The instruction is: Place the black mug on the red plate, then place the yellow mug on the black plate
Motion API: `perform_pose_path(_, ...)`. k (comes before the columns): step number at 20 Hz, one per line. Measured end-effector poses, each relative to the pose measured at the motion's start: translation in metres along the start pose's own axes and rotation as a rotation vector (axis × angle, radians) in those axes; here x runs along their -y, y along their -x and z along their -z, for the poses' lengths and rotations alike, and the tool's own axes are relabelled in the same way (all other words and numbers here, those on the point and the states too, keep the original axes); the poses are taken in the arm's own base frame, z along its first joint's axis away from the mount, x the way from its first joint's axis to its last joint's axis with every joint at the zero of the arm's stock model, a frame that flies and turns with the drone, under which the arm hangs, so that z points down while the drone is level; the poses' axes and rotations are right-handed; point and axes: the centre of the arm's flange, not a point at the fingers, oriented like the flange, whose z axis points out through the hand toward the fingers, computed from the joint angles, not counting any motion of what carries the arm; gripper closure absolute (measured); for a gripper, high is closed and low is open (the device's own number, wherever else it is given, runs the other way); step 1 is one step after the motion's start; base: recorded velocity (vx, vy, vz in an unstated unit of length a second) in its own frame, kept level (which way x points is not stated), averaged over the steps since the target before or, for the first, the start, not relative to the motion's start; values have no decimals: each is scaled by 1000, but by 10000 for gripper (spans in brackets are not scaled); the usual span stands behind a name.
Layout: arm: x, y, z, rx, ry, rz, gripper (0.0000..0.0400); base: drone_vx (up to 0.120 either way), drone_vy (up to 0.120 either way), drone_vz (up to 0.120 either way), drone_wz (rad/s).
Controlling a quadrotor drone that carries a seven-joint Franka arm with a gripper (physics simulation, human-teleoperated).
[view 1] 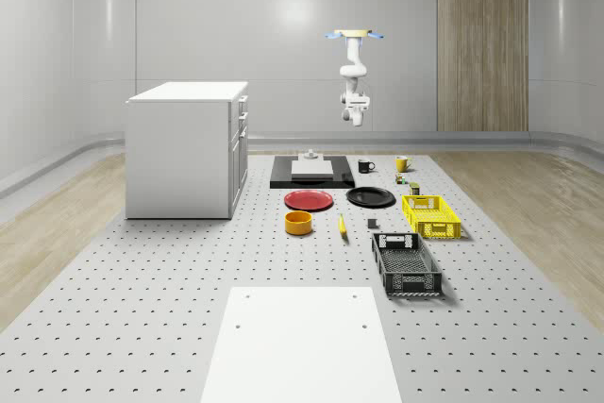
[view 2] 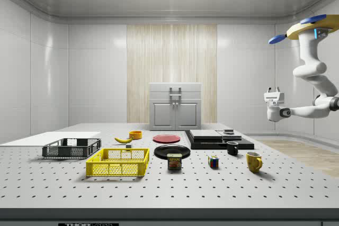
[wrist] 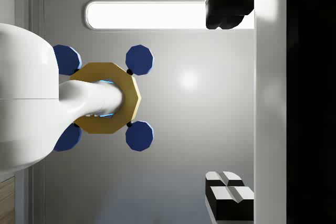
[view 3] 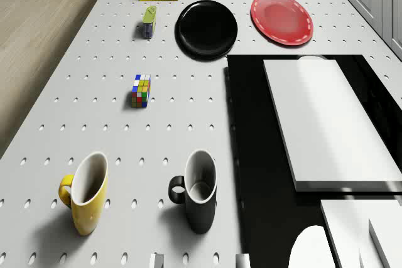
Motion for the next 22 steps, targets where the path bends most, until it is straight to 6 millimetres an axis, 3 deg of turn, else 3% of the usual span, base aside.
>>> perform_pose_path(6, -3, 2, 43, -3, -3, 0, 0, 0, 0, 0, 0)
perform_pose_path(11, -1, 1, 71, -6, -6, 0, 0, 112, 0, 0, 0)
perform_pose_path(16, 0, 0, 85, -9, -9, 0, 0, 120, 0, 0, 0)
perform_pose_path(22, 0, 0, 91, -12, -12, 0, 0, 120, -120, 0, 0)
